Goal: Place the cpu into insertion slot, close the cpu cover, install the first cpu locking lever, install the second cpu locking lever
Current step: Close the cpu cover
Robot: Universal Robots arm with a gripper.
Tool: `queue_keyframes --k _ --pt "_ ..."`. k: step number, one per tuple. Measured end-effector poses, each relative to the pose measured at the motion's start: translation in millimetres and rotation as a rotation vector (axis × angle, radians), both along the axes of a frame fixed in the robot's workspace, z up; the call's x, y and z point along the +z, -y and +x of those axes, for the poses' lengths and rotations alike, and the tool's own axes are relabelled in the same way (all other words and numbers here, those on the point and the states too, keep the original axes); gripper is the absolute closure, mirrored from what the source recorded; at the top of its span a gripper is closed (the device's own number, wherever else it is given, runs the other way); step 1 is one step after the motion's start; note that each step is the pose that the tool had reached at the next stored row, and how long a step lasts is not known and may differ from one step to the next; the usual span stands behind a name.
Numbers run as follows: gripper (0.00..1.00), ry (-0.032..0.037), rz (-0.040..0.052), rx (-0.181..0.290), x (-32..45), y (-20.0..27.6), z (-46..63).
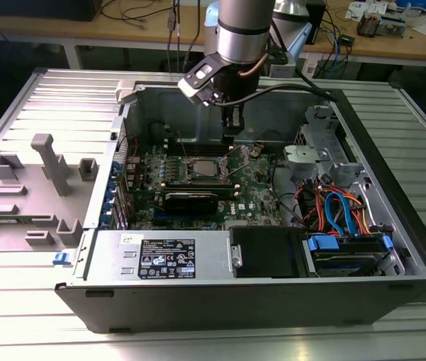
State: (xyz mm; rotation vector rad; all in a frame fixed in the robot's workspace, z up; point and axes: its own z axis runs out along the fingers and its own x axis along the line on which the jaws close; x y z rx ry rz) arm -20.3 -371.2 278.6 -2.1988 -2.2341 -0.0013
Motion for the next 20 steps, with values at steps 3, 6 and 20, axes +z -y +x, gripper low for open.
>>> queue_keyframes --k 3,6,20 --pt "0.89 0.0 0.0 0.0 0.0 0.0 1.2" --pt "0.89 0.0 0.0 0.0 0.0 0.0 2.2" --pt "0.89 0.0 0.0 0.0 0.0 0.0 6.3"
